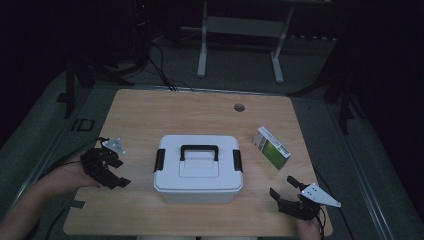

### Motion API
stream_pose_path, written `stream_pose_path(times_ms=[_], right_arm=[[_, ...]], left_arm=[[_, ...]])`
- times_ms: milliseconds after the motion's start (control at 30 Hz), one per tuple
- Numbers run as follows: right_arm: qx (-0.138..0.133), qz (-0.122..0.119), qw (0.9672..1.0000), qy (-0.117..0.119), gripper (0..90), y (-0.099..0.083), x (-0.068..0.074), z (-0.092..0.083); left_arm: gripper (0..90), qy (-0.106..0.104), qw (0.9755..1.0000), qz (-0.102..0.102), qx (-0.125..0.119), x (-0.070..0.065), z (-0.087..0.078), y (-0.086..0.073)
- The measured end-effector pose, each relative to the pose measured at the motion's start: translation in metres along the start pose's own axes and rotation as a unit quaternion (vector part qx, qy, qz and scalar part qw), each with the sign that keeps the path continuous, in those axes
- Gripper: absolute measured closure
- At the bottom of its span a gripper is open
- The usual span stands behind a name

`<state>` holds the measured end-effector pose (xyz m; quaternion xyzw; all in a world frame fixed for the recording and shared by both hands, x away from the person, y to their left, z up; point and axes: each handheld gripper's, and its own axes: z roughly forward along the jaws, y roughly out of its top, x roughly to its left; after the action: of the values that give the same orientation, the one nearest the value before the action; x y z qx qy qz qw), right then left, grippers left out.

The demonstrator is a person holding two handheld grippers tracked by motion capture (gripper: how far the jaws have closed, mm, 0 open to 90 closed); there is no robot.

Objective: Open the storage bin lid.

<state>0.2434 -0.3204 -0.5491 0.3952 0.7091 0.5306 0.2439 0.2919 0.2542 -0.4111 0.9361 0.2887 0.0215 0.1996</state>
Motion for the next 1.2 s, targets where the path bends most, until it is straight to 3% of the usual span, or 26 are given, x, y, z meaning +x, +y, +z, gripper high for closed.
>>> stream_pose_path(times_ms=[167,233,367,567,1200], right_arm=[[0.003,-0.002,1.0000,0.000,14.1,0.000,0.000,0.000],[0.000,-0.004,1.0000,0.001,14.1,0.000,0.000,0.000],[-0.002,-0.002,1.0000,0.002,14.1,0.000,0.000,0.000],[-0.002,0.001,1.0000,0.004,14.1,0.000,-0.001,0.000],[0.004,-0.002,1.0000,0.008,14.1,-0.001,0.000,0.000]], left_arm=[[25.9,0.008,0.9994,0.033,0.011,-0.008,-0.009,0.024],[25.9,0.001,0.9991,0.041,0.014,-0.010,-0.011,0.032],[25.9,0.013,0.9978,0.061,0.024,-0.016,-0.014,0.047],[25.8,0.011,0.9959,0.088,0.020,-0.025,-0.018,0.070],[25.8,0.016,0.9889,0.141,0.046,-0.039,-0.014,0.138]])
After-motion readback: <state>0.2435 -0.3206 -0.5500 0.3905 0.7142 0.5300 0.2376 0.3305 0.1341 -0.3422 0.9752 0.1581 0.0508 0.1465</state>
